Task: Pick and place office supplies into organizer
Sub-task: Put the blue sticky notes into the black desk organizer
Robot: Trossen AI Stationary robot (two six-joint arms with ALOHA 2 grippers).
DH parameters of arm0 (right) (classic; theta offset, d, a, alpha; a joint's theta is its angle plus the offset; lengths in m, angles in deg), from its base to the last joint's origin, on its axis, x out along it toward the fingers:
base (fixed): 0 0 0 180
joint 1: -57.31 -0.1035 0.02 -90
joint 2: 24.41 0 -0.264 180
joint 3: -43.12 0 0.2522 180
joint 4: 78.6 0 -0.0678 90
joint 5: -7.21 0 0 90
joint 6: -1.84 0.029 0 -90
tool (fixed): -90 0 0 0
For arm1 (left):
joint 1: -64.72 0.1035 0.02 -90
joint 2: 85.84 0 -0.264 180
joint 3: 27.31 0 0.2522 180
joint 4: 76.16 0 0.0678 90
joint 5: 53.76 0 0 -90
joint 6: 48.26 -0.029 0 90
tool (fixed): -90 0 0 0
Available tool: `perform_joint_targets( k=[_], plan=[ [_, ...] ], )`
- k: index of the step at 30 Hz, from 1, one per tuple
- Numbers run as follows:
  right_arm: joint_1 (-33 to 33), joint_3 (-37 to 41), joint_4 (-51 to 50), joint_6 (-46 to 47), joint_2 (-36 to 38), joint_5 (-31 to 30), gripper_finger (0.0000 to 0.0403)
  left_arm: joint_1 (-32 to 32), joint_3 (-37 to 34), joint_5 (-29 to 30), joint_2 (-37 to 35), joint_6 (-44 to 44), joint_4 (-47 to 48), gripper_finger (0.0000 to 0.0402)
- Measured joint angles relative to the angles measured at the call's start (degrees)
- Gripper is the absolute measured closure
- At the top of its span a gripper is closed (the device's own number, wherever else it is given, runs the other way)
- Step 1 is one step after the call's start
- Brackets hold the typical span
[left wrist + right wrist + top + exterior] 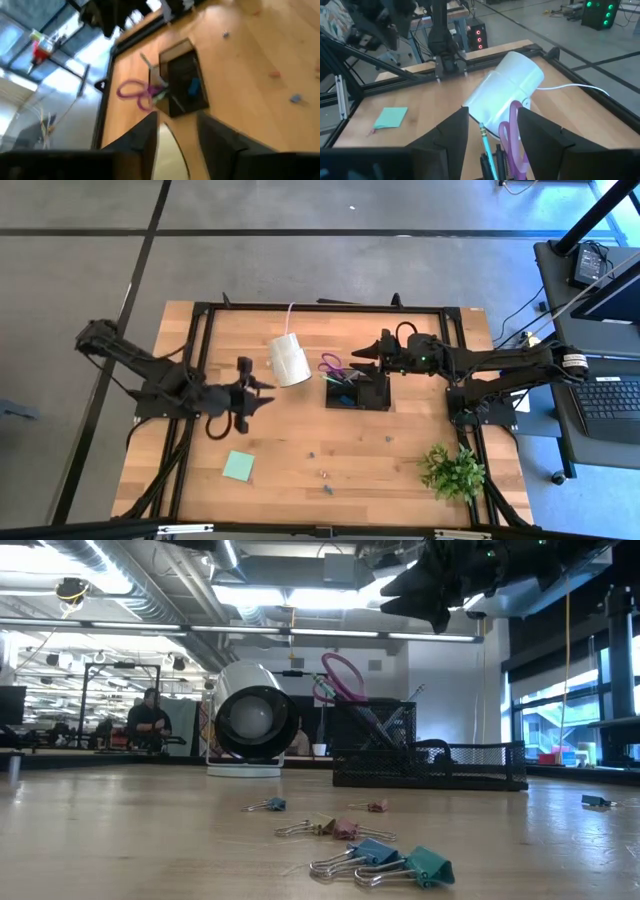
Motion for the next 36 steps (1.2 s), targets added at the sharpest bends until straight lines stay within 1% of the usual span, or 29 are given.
perform_joint_targets(
  k=[3,5,7,9,13,18,20,22,24,27,34,36],
  plan=[
    [0.00,0.00,-0.05,0.01,-0.02,-0.01,0.0230,-3.45,1.72,-0.34,1.73,12.56,6.99,0.0277],
    [0.00,0.00,-0.05,0.00,-0.02,-0.01,0.0230,-5.39,2.79,-1.89,3.24,20.86,11.21,0.0277],
    [0.00,0.00,-0.05,0.02,-0.02,-0.01,0.0230,-7.11,3.56,-4.66,5.03,29.13,15.47,0.0277],
    [0.00,0.00,-0.03,0.02,-0.02,-0.01,0.0230,-8.31,4.39,-9.67,7.06,37.64,19.56,0.0277],
    [0.00,0.00,-0.01,0.00,-0.02,-0.04,0.0230,-9.47,5.55,-24.95,11.75,54.88,26.54,0.0277],
    [0.00,0.00,0.01,0.00,-0.02,-0.04,0.0230,-11.12,5.50,-42.93,16.61,73.01,28.86,0.0277],
    [0.00,0.00,0.01,0.00,-0.04,-0.04,0.0230,-11.68,5.50,-47.52,17.84,81.00,28.79,0.0277],
    [0.00,0.00,0.01,0.00,-0.04,-0.06,0.0230,-12.31,5.47,-49.54,18.41,90.20,28.78,0.0277],
    [0.00,0.00,0.01,0.00,-0.04,-0.04,0.0230,-13.49,5.46,-48.55,18.33,96.65,28.55,0.0277],
    [0.01,0.00,0.04,-0.26,-0.07,-0.04,0.0230,-16.89,5.42,-42.98,16.71,103.80,27.67,0.0277],
    [0.02,0.00,0.10,-1.48,-0.07,-0.04,0.0230,-27.16,5.32,-23.30,10.74,120.88,27.23,0.0277],
    [0.02,0.00,0.14,-1.53,-0.07,-0.04,0.0230,-29.77,4.81,-19.03,9.32,125.62,27.43,0.0277]
  ],
)
